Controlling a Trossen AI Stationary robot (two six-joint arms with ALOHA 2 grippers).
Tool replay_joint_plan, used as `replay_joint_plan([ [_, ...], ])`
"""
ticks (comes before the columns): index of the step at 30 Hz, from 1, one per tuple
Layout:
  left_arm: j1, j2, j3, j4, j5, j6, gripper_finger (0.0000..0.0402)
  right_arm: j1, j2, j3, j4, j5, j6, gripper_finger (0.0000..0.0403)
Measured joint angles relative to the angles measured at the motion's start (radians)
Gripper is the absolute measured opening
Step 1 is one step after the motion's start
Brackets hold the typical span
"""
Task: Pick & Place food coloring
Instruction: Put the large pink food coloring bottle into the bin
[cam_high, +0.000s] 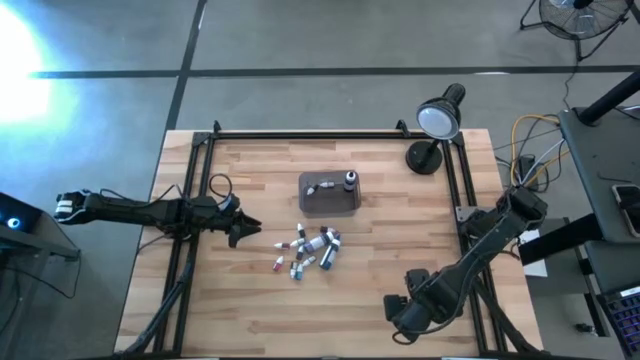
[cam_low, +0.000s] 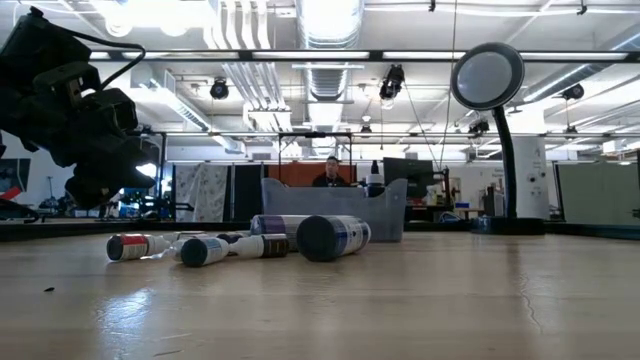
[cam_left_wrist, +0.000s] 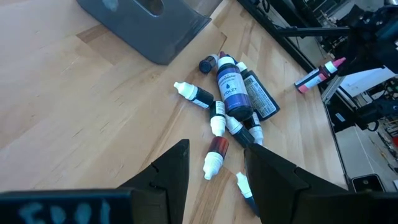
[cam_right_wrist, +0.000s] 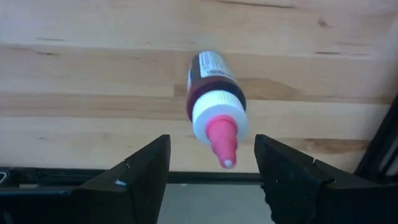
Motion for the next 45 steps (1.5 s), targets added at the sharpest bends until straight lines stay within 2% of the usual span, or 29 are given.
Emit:
replay_joint_plan([
  [15, 0.000, 0.000, 0.000, -0.001, 0.000, -0.015, 0.0131, -0.003, 0.000, -0.017, 0.001, 0.003, -0.001, 0.0221],
  [30, 0.000, 0.000, 0.000, -0.001, 0.001, -0.022, 0.0131, -0.003, 0.000, -0.021, 0.005, 0.026, -0.012, 0.0156],
  [45, 0.000, 0.000, 0.000, -0.001, 0.001, -0.023, 0.0131, -0.010, 0.000, -0.029, 0.002, 0.034, -0.027, 0.0200],
])
